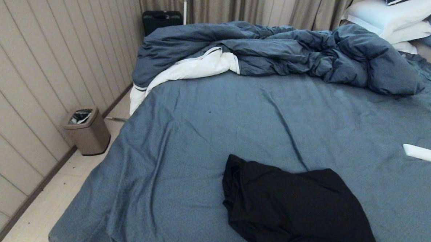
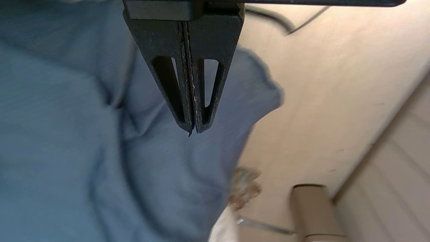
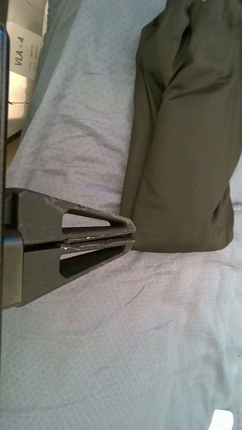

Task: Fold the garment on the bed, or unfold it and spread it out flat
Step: Unford the black T-shirt

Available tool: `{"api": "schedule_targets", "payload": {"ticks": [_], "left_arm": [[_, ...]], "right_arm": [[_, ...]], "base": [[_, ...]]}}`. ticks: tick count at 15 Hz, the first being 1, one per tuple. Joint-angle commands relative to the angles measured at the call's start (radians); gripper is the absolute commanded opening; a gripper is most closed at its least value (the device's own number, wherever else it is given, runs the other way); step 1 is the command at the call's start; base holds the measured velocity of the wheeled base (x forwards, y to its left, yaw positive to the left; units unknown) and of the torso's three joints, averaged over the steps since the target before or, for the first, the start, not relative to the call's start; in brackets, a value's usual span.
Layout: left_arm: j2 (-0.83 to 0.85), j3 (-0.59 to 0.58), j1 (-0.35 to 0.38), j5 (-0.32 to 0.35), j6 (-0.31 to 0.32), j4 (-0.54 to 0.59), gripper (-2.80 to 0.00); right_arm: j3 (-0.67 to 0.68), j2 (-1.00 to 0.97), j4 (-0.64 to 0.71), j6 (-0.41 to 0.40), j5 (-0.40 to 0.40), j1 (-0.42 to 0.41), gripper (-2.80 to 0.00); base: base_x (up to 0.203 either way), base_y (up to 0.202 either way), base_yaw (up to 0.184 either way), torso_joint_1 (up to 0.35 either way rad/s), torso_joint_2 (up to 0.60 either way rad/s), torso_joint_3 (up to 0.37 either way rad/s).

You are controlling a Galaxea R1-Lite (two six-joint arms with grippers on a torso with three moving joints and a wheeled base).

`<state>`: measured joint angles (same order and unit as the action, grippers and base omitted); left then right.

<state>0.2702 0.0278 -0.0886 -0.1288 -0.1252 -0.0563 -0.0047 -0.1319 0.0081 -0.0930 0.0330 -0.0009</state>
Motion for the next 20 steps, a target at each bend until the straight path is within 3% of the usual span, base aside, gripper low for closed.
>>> {"api": "schedule_targets", "payload": {"ticks": [1,3,5,6,9,14,20], "left_arm": [[-0.003,0.011,0.016,-0.016,0.06,0.03,-2.8],[-0.072,0.041,0.082,-0.031,0.109,0.128,-2.8],[-0.123,0.061,0.1,-0.047,0.124,0.175,-2.8],[-0.18,0.063,0.098,-0.03,0.124,0.186,-2.8],[-0.267,0.058,0.093,0.105,0.112,0.256,-2.8],[-0.269,0.057,0.09,0.106,0.108,0.251,-2.8],[-0.268,0.054,0.09,0.102,0.118,0.252,-2.8]], "right_arm": [[0.0,0.015,0.003,-0.001,0.001,-0.001,-2.8],[0.0,0.021,0.003,-0.002,0.001,0.001,-2.8],[0.0,0.041,0.003,-0.002,0.001,0.001,-2.8],[0.0,0.052,0.003,-0.002,0.001,0.001,-2.8],[0.002,0.112,0.001,0.004,-0.001,0.001,-2.8],[0.005,0.124,-0.01,0.066,-0.018,-0.002,-2.8],[0.002,0.124,-0.008,0.048,-0.015,-0.001,-2.8]], "base": [[0.0,0.0,0.0,0.0,0.0,0.0],[0.0,0.0,0.0,0.0,0.0,0.0],[0.0,0.0,0.0,0.0,0.0,0.0],[0.0,0.0,0.0,0.0,0.0,0.0],[0.0,0.0,0.0,0.0,0.0,0.0],[0.0,0.0,0.0,0.0,0.0,0.0],[0.0,0.0,0.0,0.0,0.0,0.0]]}}
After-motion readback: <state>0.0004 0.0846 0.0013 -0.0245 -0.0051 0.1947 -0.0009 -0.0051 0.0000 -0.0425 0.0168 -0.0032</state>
